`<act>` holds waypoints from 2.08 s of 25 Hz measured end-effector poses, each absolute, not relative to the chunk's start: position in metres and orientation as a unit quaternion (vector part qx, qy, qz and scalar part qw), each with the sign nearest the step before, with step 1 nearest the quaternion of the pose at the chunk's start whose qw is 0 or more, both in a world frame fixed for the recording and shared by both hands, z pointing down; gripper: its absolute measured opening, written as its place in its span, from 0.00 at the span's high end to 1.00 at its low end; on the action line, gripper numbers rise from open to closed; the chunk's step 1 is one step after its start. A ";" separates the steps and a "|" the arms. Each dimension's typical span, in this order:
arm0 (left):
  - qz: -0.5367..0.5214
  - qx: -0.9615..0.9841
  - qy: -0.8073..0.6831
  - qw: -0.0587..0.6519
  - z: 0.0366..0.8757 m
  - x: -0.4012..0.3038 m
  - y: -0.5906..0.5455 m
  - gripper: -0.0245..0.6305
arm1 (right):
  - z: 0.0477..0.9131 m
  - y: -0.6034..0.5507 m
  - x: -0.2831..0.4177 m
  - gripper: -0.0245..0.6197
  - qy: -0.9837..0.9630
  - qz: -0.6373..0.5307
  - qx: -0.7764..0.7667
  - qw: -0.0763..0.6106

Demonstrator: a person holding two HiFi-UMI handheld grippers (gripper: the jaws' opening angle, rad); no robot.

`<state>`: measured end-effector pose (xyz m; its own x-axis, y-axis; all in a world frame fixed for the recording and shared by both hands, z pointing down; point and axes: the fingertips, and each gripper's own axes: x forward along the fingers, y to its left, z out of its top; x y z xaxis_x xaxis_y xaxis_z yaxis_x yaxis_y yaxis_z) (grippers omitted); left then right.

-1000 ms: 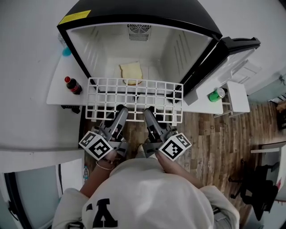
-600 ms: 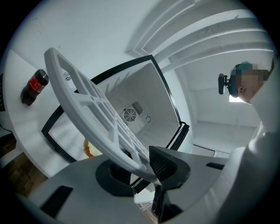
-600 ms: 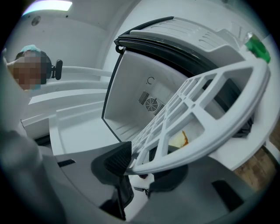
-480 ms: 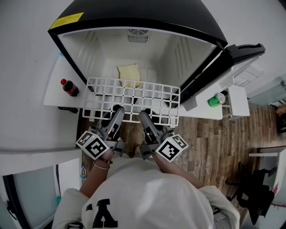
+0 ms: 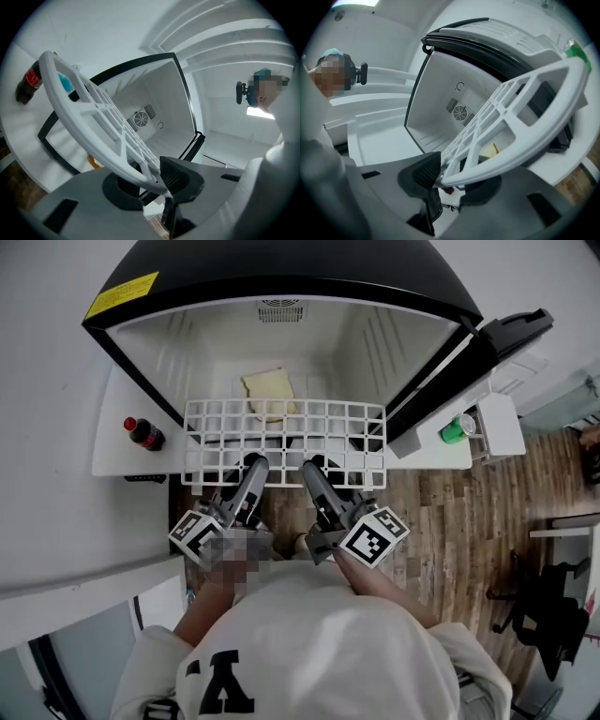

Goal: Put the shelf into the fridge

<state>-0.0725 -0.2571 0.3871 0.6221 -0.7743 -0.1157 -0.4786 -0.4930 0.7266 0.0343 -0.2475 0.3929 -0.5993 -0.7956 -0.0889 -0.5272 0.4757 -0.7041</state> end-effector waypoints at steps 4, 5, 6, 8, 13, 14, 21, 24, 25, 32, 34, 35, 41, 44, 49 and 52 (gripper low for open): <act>-0.222 0.835 -0.377 0.334 0.386 -0.074 -0.260 0.82 | 0.392 -0.252 0.033 0.76 0.837 -0.327 -0.387 0.206; -0.221 0.835 -0.377 0.335 0.387 -0.074 -0.260 0.82 | 0.393 -0.252 0.032 0.76 0.838 -0.327 -0.387 0.203; -0.221 0.834 -0.377 0.336 0.388 -0.075 -0.259 0.82 | 0.394 -0.252 0.032 0.76 0.838 -0.327 -0.388 0.201; -0.220 0.834 -0.377 0.337 0.388 -0.075 -0.259 0.82 | 0.395 -0.252 0.032 0.76 0.836 -0.328 -0.390 0.202; -0.221 0.834 -0.376 0.338 0.386 -0.074 -0.262 0.82 | 0.392 -0.256 0.032 0.76 0.839 -0.326 -0.388 0.200; -0.221 0.833 -0.377 0.339 0.387 -0.074 -0.261 0.82 | 0.393 -0.256 0.032 0.76 0.838 -0.326 -0.388 0.200; -0.223 0.834 -0.375 0.338 0.385 -0.073 -0.264 0.82 | 0.389 -0.260 0.034 0.76 0.832 -0.328 -0.388 0.225; -0.216 0.833 -0.378 0.341 0.387 -0.071 -0.265 0.82 | 0.392 -0.261 0.035 0.76 0.832 -0.327 -0.391 0.221; -0.215 0.833 -0.378 0.342 0.387 -0.071 -0.265 0.82 | 0.392 -0.262 0.036 0.76 0.831 -0.327 -0.391 0.221; -0.203 0.838 -0.383 0.333 0.383 -0.072 -0.269 0.81 | 0.387 -0.266 0.035 0.76 0.828 -0.326 -0.386 0.242; -0.196 0.839 -0.383 0.332 0.382 -0.071 -0.270 0.80 | 0.386 -0.266 0.035 0.76 0.826 -0.327 -0.385 0.248; -0.196 0.839 -0.383 0.332 0.382 -0.071 -0.270 0.80 | 0.385 -0.266 0.035 0.76 0.826 -0.327 -0.385 0.252; -0.196 0.836 -0.382 0.342 0.375 -0.070 -0.271 0.80 | 0.378 -0.267 0.036 0.75 0.818 -0.335 -0.383 0.269; -0.192 0.836 -0.381 0.344 0.375 -0.070 -0.270 0.80 | 0.377 -0.267 0.037 0.75 0.814 -0.338 -0.387 0.270; -0.186 0.837 -0.379 0.347 0.372 -0.068 -0.272 0.79 | 0.374 -0.269 0.038 0.74 0.810 -0.337 -0.391 0.278; -0.180 0.839 -0.378 0.346 0.371 -0.066 -0.276 0.78 | 0.373 -0.275 0.040 0.74 0.809 -0.337 -0.391 0.282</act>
<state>-0.0663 -0.2758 0.3707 0.6492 -0.7595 -0.0409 -0.5097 -0.4744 0.7177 0.0397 -0.2752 0.3729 -0.5346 -0.8226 -0.1936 -0.4423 0.4675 -0.7653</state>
